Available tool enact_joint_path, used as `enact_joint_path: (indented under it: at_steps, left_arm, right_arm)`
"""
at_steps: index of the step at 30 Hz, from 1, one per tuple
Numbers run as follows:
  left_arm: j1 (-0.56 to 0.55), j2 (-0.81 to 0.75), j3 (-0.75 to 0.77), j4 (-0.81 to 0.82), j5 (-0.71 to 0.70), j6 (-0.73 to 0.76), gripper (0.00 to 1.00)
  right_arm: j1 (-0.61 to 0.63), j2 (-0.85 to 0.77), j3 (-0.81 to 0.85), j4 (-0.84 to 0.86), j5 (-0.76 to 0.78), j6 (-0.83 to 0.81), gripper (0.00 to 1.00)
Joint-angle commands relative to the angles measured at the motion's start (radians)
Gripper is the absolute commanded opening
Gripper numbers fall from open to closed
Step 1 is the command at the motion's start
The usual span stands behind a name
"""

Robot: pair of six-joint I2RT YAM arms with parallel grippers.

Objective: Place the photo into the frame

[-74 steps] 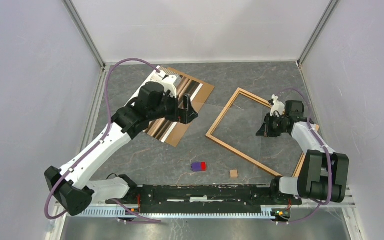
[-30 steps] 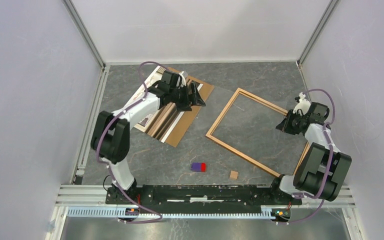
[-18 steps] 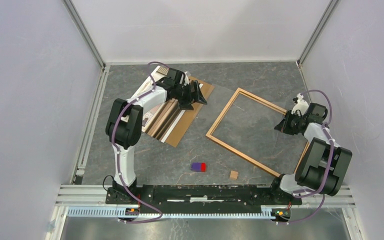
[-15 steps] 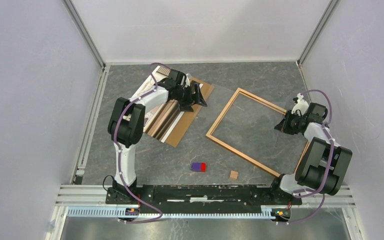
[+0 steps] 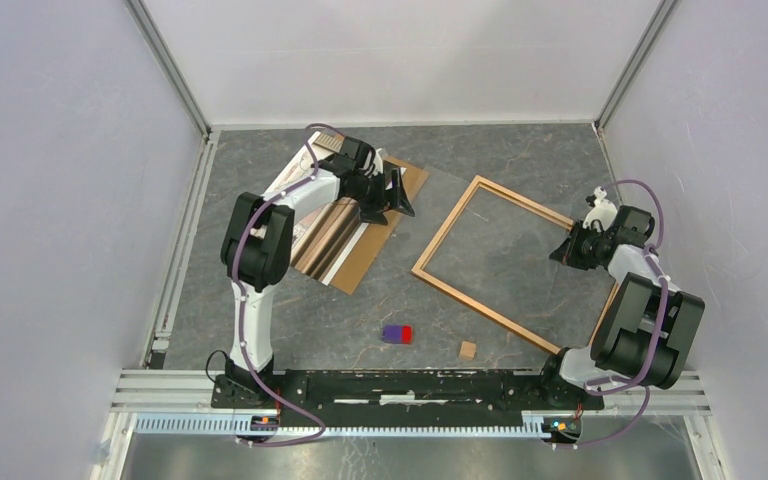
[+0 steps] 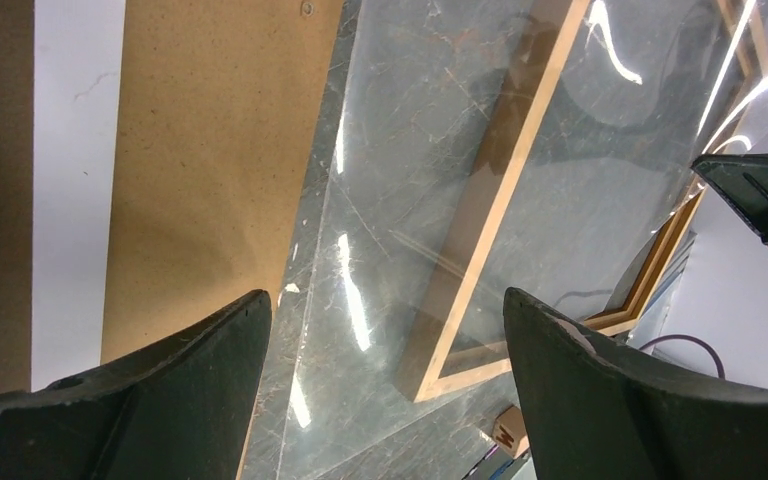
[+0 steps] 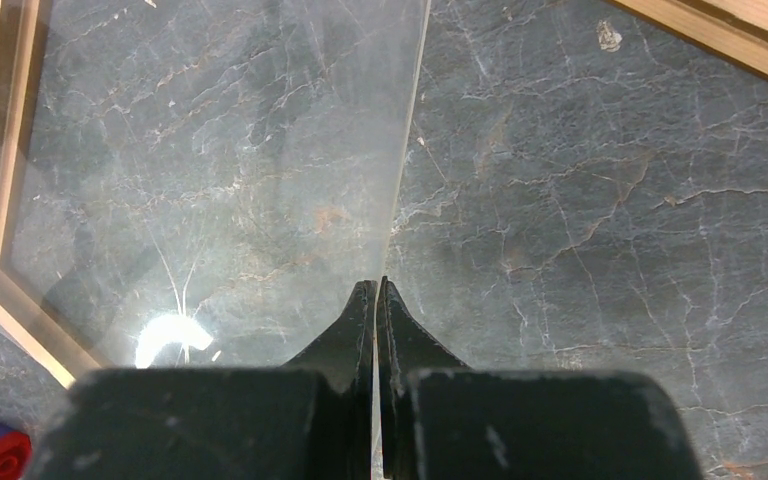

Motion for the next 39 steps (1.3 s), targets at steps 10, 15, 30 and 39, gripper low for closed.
enact_joint_path:
  at_steps: [10, 15, 30, 39]
  left_arm:
    - [-0.006, 0.03, 0.05, -0.032, 0.033, 0.065, 0.89]
    - [-0.003, 0.048, 0.057, -0.019, 0.074, 0.037, 0.81]
    - [0.013, 0.08, -0.058, 0.235, 0.274, -0.195, 0.73]
    - [0.02, 0.108, -0.136, 0.444, 0.32, -0.361, 0.49]
  right_arm:
    - [-0.003, -0.005, -0.008, 0.015, 0.047, -0.026, 0.0]
    - [-0.003, -0.021, -0.015, 0.018, 0.045, -0.026, 0.0]
    - [-0.003, -0.01, -0.019, 0.032, 0.021, -0.019, 0.0]
    - [-0.003, -0.014, -0.021, 0.032, 0.019, -0.016, 0.0]
